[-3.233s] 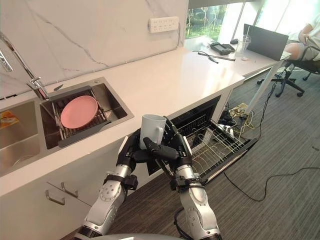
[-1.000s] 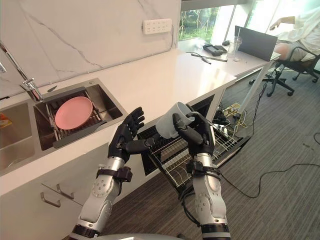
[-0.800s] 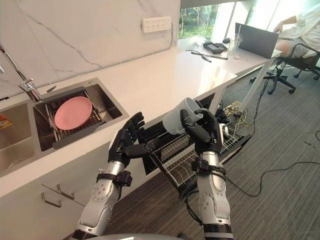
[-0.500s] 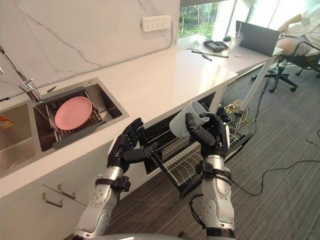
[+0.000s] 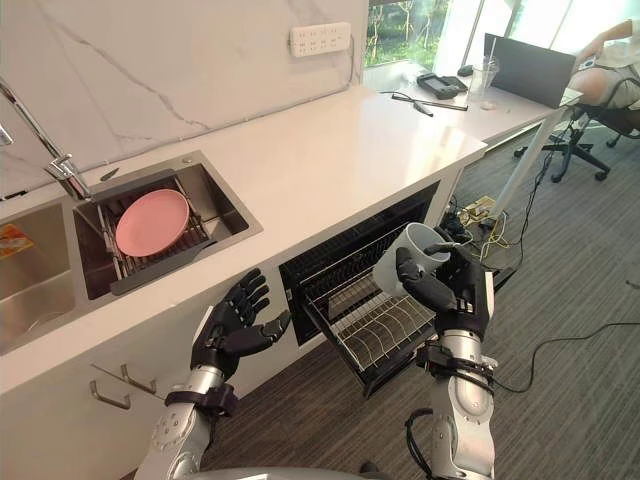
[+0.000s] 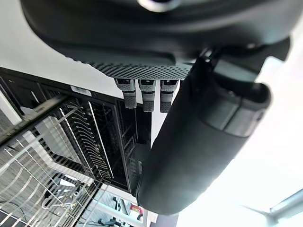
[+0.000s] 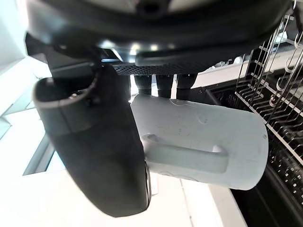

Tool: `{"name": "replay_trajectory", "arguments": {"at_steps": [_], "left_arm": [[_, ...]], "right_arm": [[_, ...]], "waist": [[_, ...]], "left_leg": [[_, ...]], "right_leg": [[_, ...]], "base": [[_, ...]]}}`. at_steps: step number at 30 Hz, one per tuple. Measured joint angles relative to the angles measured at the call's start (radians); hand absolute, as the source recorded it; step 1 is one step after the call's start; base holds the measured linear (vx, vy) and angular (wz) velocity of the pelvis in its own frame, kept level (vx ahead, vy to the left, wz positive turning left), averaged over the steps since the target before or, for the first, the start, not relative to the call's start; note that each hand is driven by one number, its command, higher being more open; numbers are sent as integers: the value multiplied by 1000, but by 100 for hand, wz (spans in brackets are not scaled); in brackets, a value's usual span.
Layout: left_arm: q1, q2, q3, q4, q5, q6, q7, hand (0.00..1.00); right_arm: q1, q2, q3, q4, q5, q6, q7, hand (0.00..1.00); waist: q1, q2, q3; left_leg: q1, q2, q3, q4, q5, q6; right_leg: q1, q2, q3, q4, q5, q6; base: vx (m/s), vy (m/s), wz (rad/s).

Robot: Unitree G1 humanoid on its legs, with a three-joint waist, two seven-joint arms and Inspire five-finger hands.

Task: Walk over to the sink, pick up the cup, carry it to the dishwasher, place the cup inside the dishwasher, then close the dishwasher door

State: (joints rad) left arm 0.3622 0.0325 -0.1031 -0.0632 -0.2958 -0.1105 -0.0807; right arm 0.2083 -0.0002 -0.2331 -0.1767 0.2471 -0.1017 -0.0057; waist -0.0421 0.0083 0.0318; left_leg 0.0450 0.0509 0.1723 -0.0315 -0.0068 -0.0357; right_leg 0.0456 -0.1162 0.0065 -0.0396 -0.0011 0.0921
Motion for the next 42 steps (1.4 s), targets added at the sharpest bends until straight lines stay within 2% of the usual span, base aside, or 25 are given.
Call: {"name": "replay_trajectory", "arguments": {"at_steps": [13, 19, 24, 31, 36, 42], "left_arm": [[28, -2, 84, 241, 27, 18, -9, 90], [19, 12, 106, 397, 100, 18, -7, 90], [-1, 29, 107, 475, 161, 18, 4, 90], [-67, 28, 130, 556, 178, 3, 46, 90], [-86, 28, 137, 592, 178, -3, 77, 90], [-106, 24, 137, 630, 178, -12, 93, 90]], "right_arm": [[11, -1, -8, 65, -78, 4, -2, 30], [-1, -42, -3, 135, -128, 5, -4, 30], [-59, -100, 4, 208, -175, 5, -24, 30], [-195, -181, 33, 293, -239, 6, -67, 30], [-253, -200, 52, 329, -273, 6, -94, 30], [-300, -234, 96, 368, -299, 6, -130, 30]], "waist": [[3, 0, 3], [8, 1, 19], [21, 1, 84], [40, 20, 183], [56, 29, 227], [79, 36, 250]], "left_leg": [[-17, 0, -17, -1, -1, 0], [-38, 0, -23, 0, 0, 0], [-84, 1, -28, 20, 0, 1], [-199, 3, -53, 100, -7, 9], [-250, 3, -70, 139, -8, 12], [-281, 3, -79, 147, -7, 13]], "right_leg": [[-5, -1, -19, -2, -7, 0], [-24, -1, -26, -2, -10, -1], [-64, -2, -30, 14, -10, -1], [-150, -6, -50, 67, -11, -1], [-211, -10, -61, 145, -40, -3], [-257, -12, -68, 196, -61, -7]], "base": [[-3, -15, 4], [-2, -5, 1], [-17, -5, 2], [-45, -3, 10], [-77, -4, 9], [-22, -6, 4]]}}
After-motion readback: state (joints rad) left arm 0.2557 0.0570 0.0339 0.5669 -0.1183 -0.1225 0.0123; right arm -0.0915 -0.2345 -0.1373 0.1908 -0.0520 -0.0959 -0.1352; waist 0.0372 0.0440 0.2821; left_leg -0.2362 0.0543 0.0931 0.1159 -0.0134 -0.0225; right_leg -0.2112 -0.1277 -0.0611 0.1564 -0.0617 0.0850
